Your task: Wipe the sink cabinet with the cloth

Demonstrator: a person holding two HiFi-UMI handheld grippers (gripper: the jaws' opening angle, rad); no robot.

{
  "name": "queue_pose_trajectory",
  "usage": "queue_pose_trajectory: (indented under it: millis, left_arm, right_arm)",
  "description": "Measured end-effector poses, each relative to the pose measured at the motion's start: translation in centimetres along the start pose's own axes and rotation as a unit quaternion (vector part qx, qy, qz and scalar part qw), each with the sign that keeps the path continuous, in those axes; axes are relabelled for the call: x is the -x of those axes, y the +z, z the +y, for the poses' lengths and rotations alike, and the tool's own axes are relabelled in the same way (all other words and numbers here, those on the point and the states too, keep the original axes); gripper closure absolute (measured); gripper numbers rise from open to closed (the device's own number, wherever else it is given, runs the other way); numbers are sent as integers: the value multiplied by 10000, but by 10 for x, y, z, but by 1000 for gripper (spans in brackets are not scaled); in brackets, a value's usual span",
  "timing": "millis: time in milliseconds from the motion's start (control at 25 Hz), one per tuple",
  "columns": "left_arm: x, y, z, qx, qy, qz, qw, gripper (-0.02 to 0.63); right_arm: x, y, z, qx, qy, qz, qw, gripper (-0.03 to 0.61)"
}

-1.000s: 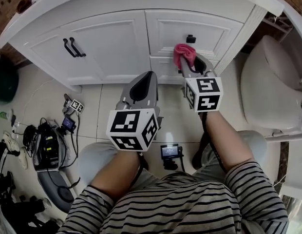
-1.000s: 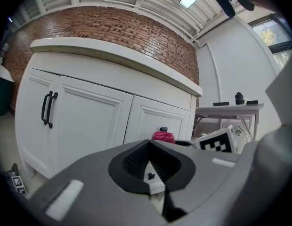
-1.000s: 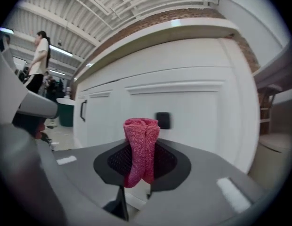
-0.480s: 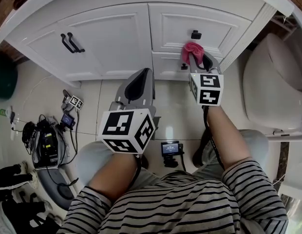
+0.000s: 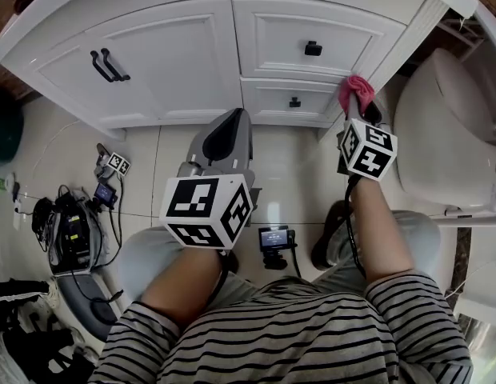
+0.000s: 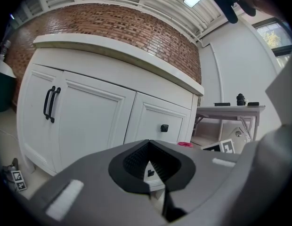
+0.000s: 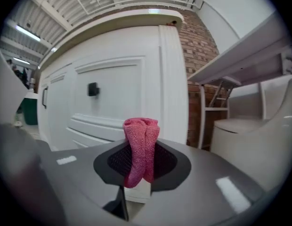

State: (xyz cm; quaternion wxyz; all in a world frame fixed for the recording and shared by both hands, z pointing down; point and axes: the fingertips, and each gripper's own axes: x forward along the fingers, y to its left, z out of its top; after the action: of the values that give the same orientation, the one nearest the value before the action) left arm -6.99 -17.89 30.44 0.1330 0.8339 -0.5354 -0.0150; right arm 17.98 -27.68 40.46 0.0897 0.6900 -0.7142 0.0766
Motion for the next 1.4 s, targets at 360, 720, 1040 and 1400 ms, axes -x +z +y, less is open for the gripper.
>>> queue_pose_trajectory:
  millis: [360, 720, 1040, 1400]
  left_arm:
    - [0, -6, 8, 68, 70, 58, 9999, 614]
    - [-6, -10, 15, 223, 61, 101, 9997, 614]
    - [-8, -17, 8, 202, 29, 202, 9996, 614]
    - [-4, -16, 11, 326, 11, 153, 9994, 614]
  right_arm:
    - [-32, -35, 242, 1777, 2452, -116, 9530, 488]
    - [-40, -54, 71, 1447, 830, 272, 9856, 486]
    - [-23, -63, 28, 805, 150, 421, 9957, 488]
    - [-53, -99, 235, 1606, 1957, 402, 9666, 488]
